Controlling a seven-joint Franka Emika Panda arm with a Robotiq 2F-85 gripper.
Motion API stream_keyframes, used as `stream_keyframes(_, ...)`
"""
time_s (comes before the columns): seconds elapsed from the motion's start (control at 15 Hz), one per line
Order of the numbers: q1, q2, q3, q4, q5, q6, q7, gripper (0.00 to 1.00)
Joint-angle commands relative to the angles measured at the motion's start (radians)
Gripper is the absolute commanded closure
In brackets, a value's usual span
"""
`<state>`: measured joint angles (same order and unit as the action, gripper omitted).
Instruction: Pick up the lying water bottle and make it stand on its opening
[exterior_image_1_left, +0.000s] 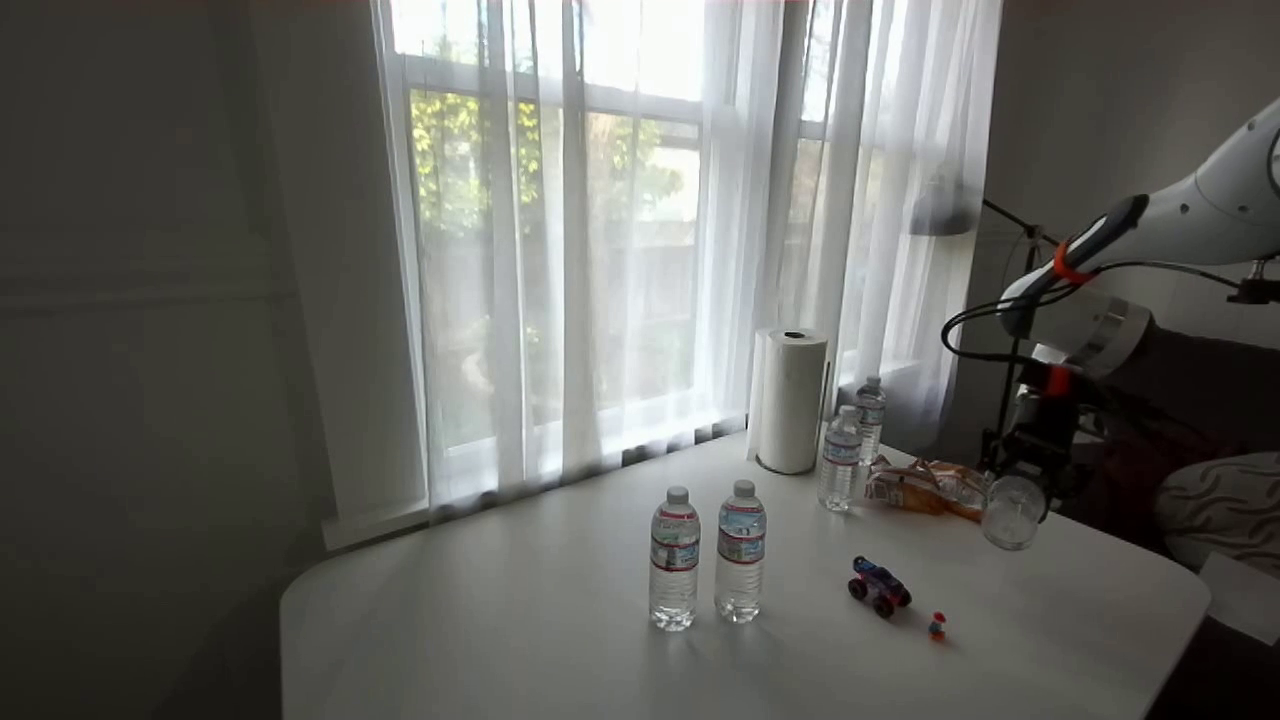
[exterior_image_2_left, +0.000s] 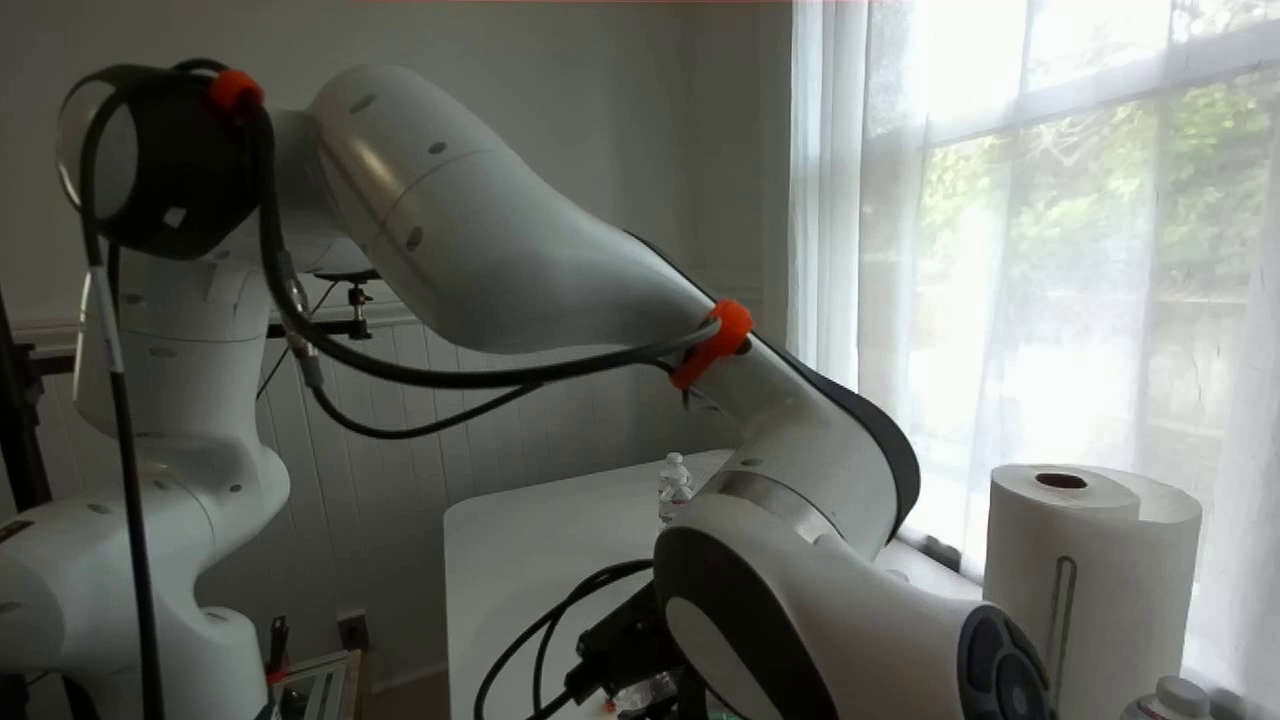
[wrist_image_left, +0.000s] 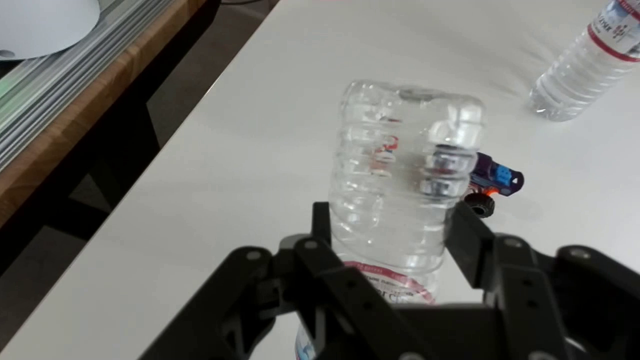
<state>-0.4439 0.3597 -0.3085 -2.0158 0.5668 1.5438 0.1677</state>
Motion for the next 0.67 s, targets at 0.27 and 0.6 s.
stream_keyframes(0.27, -0.063, 0.131, -0.014, 0.127, 0.107, -0.22, -0.036, 0.4)
stream_keyframes(0.6, -0.097, 0.211, -0.015, 0.184, 0.164, -0.333, -0.042, 0.41)
